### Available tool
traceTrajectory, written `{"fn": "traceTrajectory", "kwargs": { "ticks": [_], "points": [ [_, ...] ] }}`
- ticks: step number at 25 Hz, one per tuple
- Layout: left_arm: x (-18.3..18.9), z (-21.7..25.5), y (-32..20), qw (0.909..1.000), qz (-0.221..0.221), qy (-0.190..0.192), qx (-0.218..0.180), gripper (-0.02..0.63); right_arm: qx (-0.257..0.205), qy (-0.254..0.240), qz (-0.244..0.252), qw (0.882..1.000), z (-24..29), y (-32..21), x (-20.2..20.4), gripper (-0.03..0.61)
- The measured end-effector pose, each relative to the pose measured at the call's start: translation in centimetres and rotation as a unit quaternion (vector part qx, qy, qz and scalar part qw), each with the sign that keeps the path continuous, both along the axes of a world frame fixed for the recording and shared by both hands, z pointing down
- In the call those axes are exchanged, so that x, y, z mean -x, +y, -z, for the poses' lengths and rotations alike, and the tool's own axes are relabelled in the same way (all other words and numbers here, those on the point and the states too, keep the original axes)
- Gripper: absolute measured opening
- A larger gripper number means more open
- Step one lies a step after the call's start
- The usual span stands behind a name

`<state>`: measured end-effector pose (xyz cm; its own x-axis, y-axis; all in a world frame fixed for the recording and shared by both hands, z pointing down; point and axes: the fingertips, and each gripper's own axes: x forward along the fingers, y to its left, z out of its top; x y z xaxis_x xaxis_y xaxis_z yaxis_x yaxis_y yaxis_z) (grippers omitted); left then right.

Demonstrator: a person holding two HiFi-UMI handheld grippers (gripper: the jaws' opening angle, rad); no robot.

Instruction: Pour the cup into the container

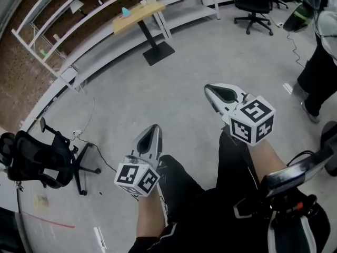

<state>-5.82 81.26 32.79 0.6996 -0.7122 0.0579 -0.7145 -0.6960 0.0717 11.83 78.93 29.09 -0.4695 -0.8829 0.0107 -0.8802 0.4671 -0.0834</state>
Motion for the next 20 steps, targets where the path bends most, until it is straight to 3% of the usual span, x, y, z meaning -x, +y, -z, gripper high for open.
{"fn": "traceTrajectory", "kwargs": {
  "ticks": [9, 20],
  "points": [
    [-1.6, 1.8, -9.4, 0.9997, -0.020, 0.013, -0.009, 0.002, -0.007, 0.001, -0.016, 1.000, 0.7, -8.5, -0.5, 0.003],
    [-3.8, -0.4, -22.1, 0.9993, -0.034, -0.004, 0.015, 0.002, 0.027, -0.013, -0.028, 0.999, -3.0, -20.0, -3.4, 0.003]
  ]
}}
